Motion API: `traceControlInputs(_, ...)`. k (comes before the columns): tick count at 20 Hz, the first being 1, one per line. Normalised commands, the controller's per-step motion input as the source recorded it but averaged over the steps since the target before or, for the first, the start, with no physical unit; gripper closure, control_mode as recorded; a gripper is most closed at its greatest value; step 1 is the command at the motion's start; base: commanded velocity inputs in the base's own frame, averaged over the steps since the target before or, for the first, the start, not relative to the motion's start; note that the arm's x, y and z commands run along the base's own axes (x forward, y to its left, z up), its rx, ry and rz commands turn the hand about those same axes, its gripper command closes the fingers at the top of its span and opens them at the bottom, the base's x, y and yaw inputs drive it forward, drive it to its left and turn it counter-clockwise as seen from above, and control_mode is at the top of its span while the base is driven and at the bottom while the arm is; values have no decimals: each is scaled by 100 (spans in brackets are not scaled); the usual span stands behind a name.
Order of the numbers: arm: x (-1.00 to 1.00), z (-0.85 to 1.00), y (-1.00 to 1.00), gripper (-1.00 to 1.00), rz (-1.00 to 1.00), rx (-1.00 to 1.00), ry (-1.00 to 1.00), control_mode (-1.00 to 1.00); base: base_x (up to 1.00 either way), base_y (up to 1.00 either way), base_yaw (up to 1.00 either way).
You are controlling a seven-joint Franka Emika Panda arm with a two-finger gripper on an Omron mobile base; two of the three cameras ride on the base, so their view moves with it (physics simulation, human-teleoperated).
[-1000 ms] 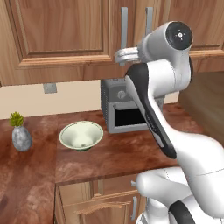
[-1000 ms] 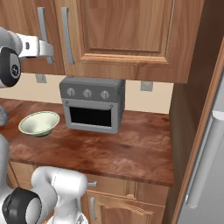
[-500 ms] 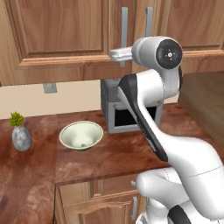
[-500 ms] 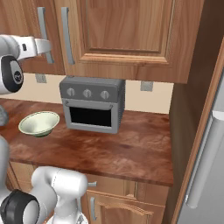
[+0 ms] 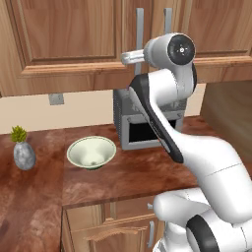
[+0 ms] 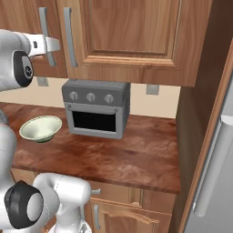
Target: Open the cabinet and setup a tea strainer by placing it in the bowl upright.
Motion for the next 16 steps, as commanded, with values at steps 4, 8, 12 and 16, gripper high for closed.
traceControlInputs(4,47,0,0,-100,0,0,5,-100,0,0,0)
traceControlInputs(8,30,0,0,-100,0,0,0,-100,0,0,0)
traceControlInputs(12,37,0,0,-100,0,0,0,-100,0,0,0)
traceControlInputs(16,46,0,6,-100,0,0,0,-100,0,0,0)
